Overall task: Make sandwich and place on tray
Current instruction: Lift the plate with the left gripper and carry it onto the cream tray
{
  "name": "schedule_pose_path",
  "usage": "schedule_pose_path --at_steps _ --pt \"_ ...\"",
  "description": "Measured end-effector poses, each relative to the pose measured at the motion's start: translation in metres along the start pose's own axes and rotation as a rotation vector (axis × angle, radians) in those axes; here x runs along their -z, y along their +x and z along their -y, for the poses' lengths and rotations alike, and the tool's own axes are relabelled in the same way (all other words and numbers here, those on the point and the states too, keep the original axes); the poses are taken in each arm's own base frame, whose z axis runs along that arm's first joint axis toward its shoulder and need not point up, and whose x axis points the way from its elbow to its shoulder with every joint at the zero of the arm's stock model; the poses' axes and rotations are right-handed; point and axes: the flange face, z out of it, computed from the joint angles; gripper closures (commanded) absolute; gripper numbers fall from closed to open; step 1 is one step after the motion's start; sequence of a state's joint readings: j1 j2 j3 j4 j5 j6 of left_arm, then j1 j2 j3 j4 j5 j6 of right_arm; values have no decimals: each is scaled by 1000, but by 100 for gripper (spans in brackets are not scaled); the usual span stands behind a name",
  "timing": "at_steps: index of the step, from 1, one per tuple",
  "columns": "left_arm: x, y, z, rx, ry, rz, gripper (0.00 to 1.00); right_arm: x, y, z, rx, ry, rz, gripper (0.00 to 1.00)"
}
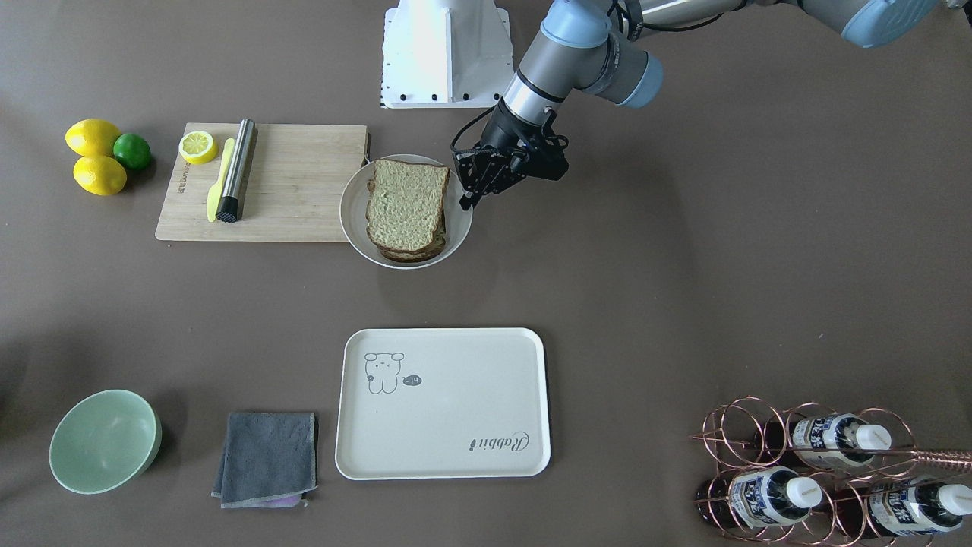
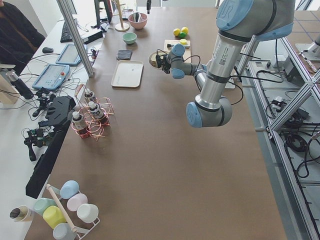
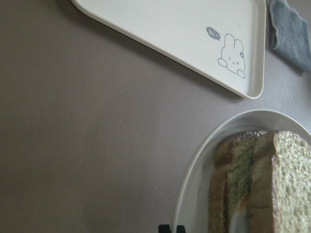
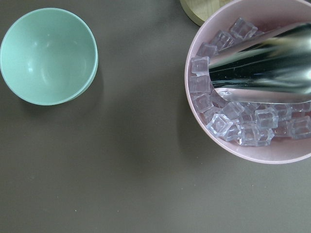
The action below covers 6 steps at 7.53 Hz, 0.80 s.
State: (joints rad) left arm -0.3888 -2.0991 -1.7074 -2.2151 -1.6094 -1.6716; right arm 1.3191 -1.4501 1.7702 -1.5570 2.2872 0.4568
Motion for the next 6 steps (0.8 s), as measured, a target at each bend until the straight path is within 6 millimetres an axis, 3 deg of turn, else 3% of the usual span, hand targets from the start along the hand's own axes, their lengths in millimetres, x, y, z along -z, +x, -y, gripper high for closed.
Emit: schedule_pose_path --at_steps 4,6 --pt "5 28 46 255 84 16 100 0 0 1 -3 -1 1 1" --pt "-16 37 72 319 128 38 100 -1 -1 0 -3 -2 2 1"
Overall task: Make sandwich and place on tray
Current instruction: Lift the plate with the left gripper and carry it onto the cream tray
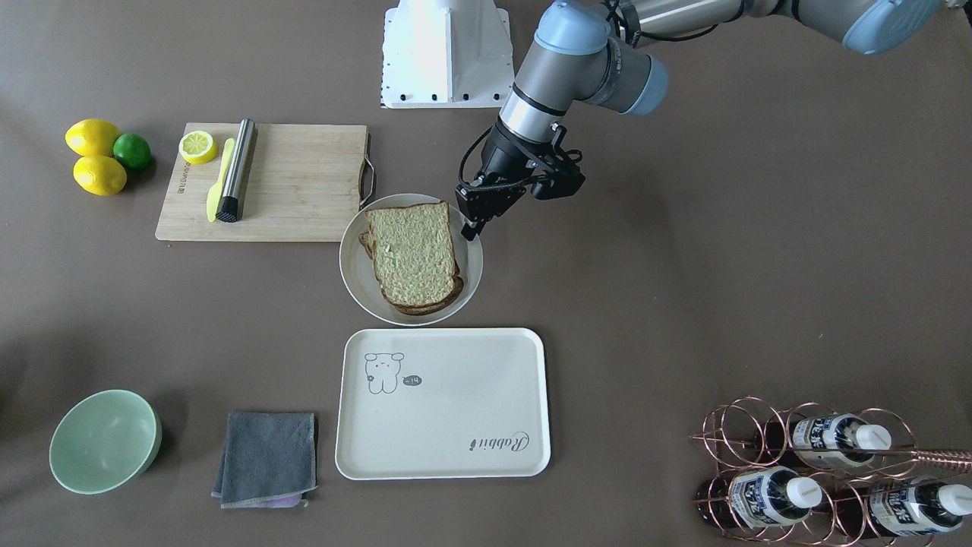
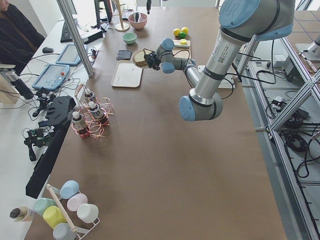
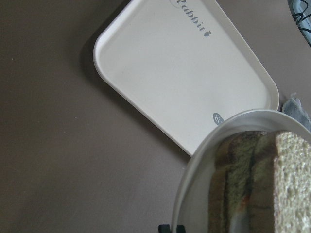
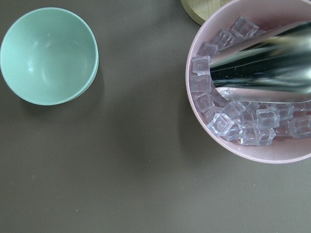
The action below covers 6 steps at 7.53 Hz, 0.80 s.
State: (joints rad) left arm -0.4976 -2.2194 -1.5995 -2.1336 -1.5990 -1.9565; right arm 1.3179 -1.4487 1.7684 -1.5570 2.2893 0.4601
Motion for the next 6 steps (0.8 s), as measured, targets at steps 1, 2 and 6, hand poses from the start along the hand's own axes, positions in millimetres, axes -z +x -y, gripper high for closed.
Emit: schedule_pose_path --at_steps 1,2,6 --pt "-12 10 13 13 27 8 100 0 0 0 0 -2 4 1" --pt "-20 21 28 22 53 12 100 0 1 -1 -1 -5 7 1" --pt "-64 45 70 7 130 64 100 -1 4 -3 -7 -10 13 1"
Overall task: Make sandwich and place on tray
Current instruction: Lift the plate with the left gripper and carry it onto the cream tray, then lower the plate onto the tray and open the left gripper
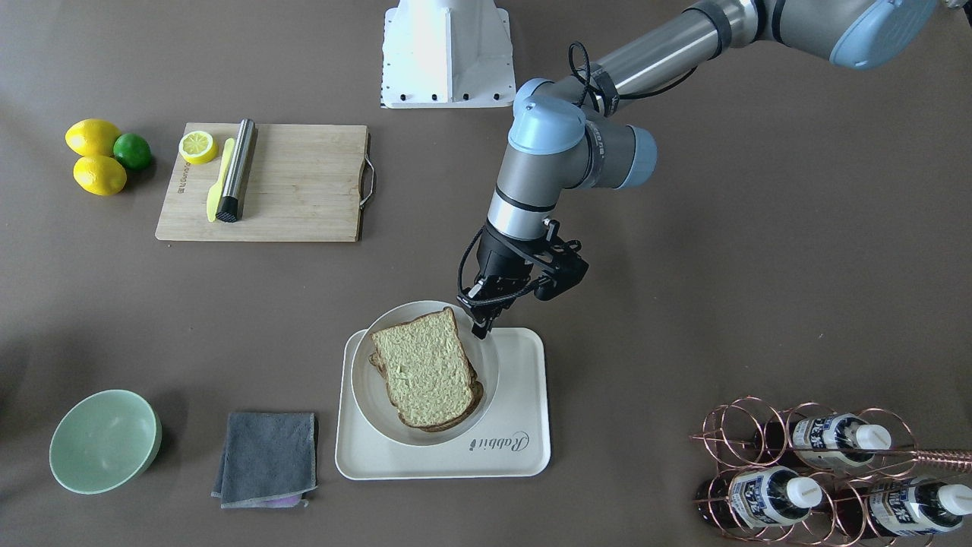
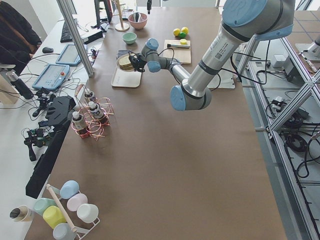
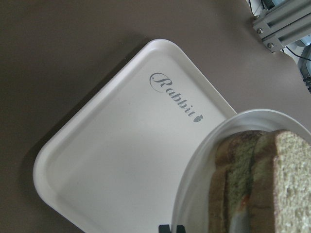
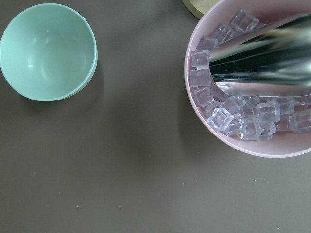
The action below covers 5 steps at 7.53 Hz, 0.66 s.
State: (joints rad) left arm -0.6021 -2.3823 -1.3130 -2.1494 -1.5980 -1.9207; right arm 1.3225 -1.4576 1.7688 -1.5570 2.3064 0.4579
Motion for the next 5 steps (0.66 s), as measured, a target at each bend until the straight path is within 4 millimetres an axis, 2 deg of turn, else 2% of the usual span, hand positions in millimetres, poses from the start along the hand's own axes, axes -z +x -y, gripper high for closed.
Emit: schedule_pose_path --at_steps 2,5 --pt "-22 -3 7 -37 30 15 100 1 3 -2 -5 -1 5 1" --pt "-51 -21 14 -75 45 25 100 2 3 -4 -7 -4 12 1"
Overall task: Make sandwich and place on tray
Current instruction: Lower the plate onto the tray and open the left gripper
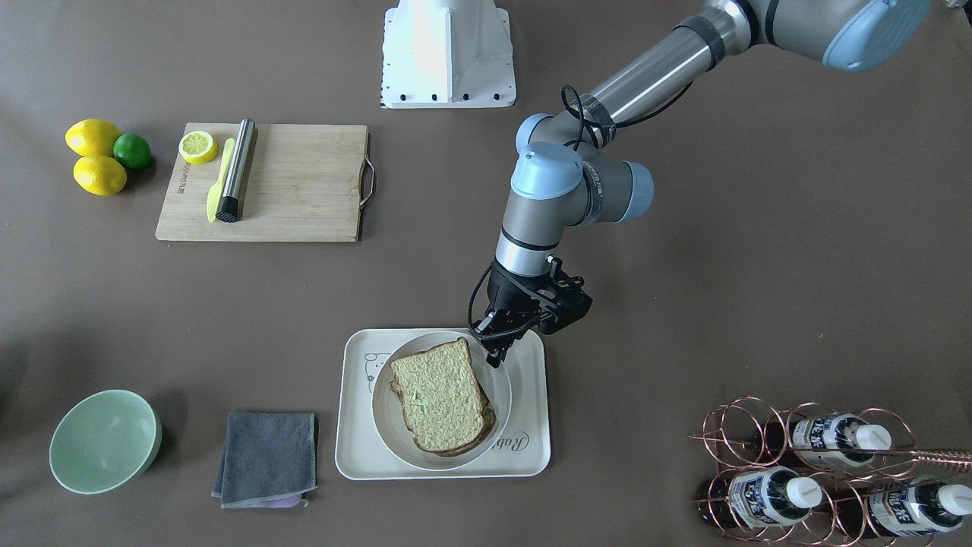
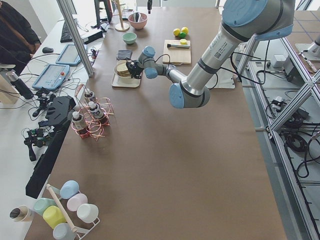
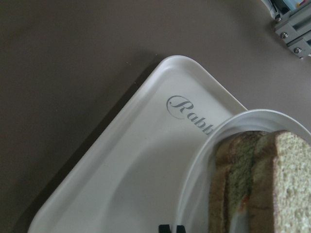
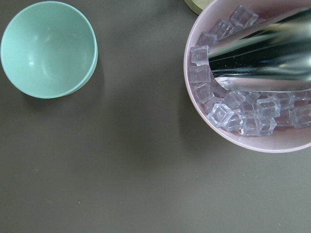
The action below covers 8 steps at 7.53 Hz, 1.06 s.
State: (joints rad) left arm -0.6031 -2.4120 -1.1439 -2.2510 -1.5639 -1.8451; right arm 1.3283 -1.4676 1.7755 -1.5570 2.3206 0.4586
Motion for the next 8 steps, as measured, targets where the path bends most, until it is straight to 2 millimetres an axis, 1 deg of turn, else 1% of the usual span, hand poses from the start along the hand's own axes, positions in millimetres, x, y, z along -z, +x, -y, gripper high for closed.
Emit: schedule_pose_path --at_steps 1,2,3,4,5,7,8 --pt "-2 -1 -1 -4 -1 0 100 0 0 0 0 -1 2 1" --pt "-2 0 -2 -6 -2 -2 65 0 -1 0 0 -1 3 1" --pt "-2 1 -3 -9 -3 -3 43 1 -1 0 1 0 3 1" --pt "-1 1 -3 -26 -4 -5 8 1 -1 0 2 0 4 1" --pt "-1 1 -4 -50 -5 -6 6 1 -1 0 2 0 5 1" --pt "2 1 -3 -68 -6 -16 6 1 -2 0 2 1 6 1" --pt "6 6 5 -66 -3 -26 6 3 -2 0 1 1 12 1"
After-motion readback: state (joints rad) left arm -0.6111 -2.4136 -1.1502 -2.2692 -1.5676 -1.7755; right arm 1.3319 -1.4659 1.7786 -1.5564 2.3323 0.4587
